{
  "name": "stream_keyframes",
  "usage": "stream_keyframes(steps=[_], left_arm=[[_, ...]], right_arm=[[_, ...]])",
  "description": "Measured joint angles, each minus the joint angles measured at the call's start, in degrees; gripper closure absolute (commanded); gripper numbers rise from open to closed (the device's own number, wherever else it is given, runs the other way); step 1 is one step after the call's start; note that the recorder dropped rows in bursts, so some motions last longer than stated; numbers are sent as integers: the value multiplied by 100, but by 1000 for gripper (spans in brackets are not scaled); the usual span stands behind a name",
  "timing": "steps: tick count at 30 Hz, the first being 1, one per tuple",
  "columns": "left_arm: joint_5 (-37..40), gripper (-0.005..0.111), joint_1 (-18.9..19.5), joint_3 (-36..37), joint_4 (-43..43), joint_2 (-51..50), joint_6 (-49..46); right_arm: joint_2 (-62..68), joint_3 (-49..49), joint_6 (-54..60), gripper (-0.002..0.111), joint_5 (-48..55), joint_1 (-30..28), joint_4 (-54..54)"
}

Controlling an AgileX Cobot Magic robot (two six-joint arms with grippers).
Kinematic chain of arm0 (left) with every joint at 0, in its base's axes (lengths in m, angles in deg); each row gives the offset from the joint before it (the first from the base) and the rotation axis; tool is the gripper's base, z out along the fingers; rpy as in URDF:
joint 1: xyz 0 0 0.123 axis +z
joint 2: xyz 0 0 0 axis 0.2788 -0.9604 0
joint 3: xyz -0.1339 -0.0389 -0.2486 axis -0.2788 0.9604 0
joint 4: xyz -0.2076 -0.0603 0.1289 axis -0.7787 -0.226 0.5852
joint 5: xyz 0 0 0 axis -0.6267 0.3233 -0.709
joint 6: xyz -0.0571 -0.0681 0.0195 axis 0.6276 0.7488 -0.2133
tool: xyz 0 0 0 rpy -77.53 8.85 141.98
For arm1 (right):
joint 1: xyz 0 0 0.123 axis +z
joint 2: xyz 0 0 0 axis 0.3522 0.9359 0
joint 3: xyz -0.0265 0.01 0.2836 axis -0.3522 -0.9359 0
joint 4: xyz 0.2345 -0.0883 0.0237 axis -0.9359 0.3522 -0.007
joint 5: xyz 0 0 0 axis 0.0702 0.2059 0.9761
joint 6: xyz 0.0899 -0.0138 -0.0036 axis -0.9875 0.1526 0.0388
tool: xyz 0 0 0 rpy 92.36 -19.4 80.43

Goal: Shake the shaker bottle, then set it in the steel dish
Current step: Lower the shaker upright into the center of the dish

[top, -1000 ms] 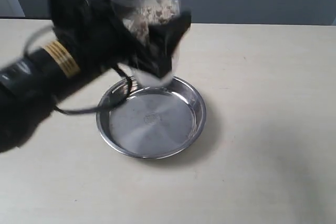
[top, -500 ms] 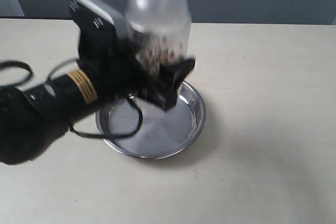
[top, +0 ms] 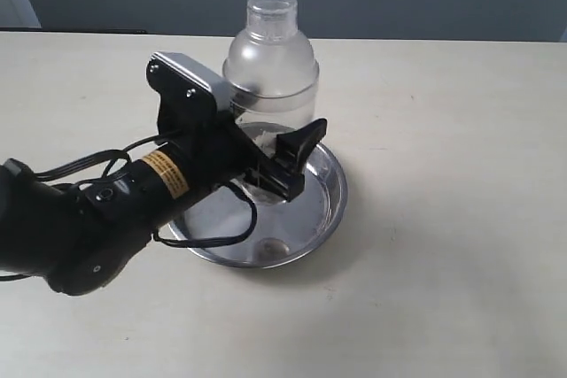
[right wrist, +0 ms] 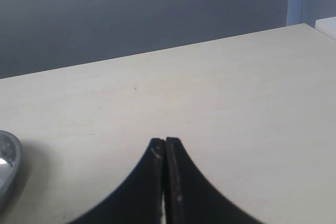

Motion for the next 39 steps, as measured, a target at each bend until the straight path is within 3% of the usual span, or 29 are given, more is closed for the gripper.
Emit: stream_keyframes(steps=[10,16,25,39], left_arm=[[-356,106,27,-43,-422,-984,207],[-320,106,105,-143,-432,-1006,256],[90,106,566,-165,-316,-1006,553],[359,106,601,-165,118,-1006,661]], right_arm=[[0,0,0,109,0,0,0],[0,0,0,109,0,0,0],[0,0,0,109,0,0,0],[0,0,0,109,0,0,0]])
